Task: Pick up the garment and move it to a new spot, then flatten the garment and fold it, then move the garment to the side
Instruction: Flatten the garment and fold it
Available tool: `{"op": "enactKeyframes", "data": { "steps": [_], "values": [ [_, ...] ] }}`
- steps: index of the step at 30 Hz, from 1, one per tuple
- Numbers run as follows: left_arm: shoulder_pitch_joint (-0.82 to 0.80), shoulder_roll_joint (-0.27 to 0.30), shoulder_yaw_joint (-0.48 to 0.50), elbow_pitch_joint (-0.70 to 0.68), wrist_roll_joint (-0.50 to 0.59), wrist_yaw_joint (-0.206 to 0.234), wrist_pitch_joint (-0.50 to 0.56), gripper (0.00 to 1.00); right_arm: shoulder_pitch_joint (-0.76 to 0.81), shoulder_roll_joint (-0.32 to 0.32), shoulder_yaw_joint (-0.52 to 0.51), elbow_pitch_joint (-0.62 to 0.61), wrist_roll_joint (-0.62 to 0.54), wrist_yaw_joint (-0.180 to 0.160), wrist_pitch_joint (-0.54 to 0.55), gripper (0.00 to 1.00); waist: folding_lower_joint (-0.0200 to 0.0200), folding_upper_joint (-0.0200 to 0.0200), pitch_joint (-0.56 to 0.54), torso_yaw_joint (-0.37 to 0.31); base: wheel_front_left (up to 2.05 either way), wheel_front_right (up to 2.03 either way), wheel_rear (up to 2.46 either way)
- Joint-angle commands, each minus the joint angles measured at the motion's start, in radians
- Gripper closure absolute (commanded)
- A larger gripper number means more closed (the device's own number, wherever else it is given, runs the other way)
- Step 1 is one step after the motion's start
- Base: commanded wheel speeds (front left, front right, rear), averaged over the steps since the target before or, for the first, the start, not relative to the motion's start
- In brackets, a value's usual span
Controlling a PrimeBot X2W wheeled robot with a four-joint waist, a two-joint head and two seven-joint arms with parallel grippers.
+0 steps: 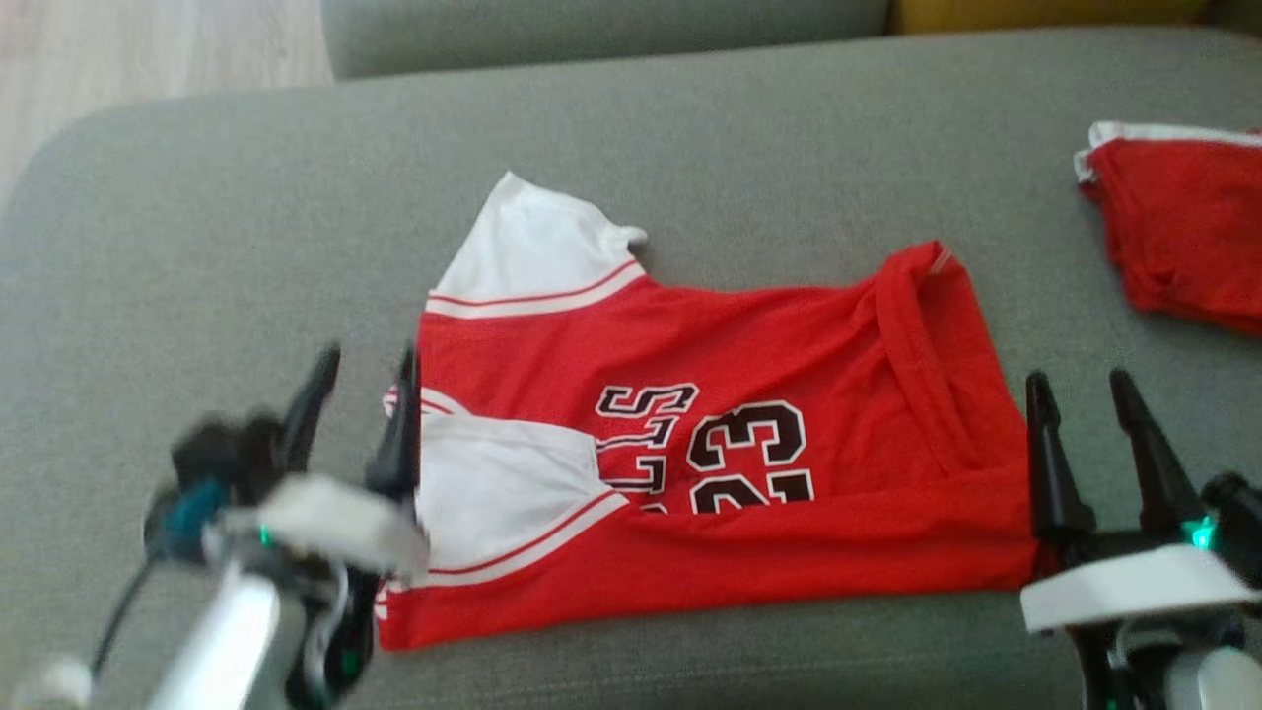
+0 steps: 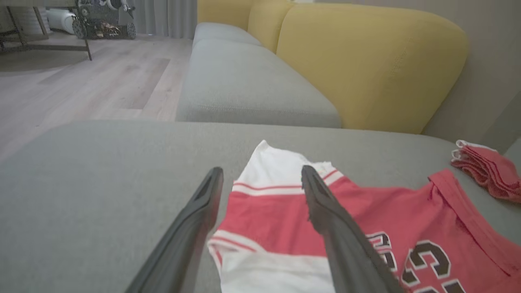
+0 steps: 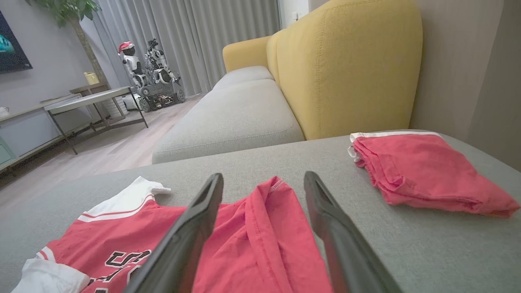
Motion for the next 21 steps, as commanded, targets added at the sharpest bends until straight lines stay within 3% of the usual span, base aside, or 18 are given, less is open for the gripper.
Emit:
{"op": "enactKeyframes", "data": {
  "steps": [1,11,21],
  "values": [
    [-0.132,0.014,0.031,-0.010,0.004,-0.020,0.016,0.00,-0.078,-0.014,0.023,-0.042,-0.006,-0.001,0.001,0.00,0.0000,-0.0001,0.061,-0.008,0.00,0.00,0.00],
    [-0.570,0.004,0.018,0.207,-0.060,-0.169,0.169,0.00,-0.225,-0.018,0.054,-0.033,-0.001,-0.001,-0.015,0.00,0.0000,-0.0001,0.258,-0.068,0.00,0.00,0.00],
    [-0.845,0.019,0.011,0.594,-0.100,-0.276,0.254,0.00,-0.317,-0.019,0.088,0.027,0.015,-0.001,-0.049,0.00,0.0000,-0.0001,0.355,-0.127,0.00,0.00,0.00]
  ]
}}
